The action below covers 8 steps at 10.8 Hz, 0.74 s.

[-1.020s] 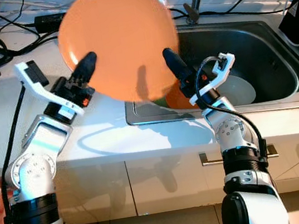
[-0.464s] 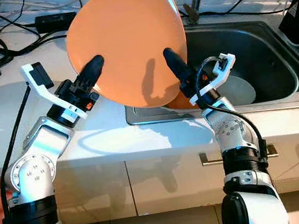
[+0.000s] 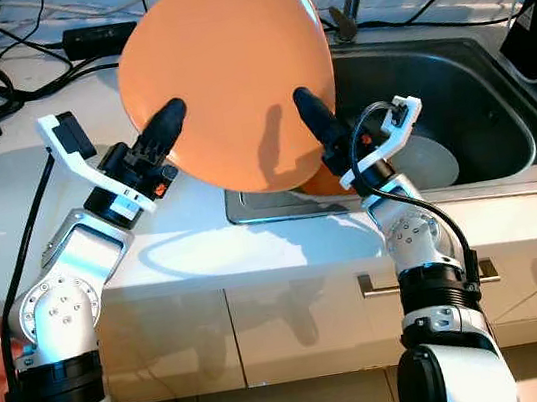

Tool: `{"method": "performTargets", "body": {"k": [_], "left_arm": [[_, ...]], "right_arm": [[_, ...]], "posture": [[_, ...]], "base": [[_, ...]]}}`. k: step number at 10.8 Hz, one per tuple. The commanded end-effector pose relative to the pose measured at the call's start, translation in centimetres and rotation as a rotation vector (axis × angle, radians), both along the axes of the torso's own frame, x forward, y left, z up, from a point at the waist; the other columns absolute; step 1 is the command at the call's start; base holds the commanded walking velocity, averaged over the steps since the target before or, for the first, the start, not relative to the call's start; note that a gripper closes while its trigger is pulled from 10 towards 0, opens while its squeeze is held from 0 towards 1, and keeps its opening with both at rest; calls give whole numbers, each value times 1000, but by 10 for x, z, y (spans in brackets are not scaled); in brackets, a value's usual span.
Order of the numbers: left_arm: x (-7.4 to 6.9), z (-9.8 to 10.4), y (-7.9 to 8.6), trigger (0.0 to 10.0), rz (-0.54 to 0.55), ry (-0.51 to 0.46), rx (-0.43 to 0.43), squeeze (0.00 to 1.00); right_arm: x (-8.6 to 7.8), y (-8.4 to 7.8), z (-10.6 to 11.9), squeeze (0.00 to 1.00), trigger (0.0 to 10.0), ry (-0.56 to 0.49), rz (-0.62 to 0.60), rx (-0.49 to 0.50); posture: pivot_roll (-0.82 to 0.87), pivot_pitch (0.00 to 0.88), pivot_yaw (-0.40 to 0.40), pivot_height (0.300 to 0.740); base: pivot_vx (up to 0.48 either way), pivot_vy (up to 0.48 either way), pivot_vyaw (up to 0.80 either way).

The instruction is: Kitchen organization

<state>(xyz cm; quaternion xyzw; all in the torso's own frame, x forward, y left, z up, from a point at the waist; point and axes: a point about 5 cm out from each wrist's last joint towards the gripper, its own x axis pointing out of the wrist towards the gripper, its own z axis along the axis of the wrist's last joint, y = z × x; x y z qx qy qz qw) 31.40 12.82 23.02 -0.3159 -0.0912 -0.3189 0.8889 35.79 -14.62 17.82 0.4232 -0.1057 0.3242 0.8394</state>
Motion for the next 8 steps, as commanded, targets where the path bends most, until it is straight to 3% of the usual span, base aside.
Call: {"method": "performTargets", "body": {"k": [1,4,8], "left_arm": [[0,11,-1,10000,9,-49,-16,0],[3,14,5,10000,56,-52,-35,0],[2,14,0,10000,32,-50,-48,0]], "right_arm": [[-1,-4,-1,0,0,-4,-12,-1],[-1,-5,-2,0,0,-1,-17,-5],[-2,-5,-4,0,0,3,-21,-6]], "posture": [[99,90,-96,740],[100,92,-96,740],[98,93,-94,740]], "base": [[0,0,0],[0,0,0],[0,0,0]]}}
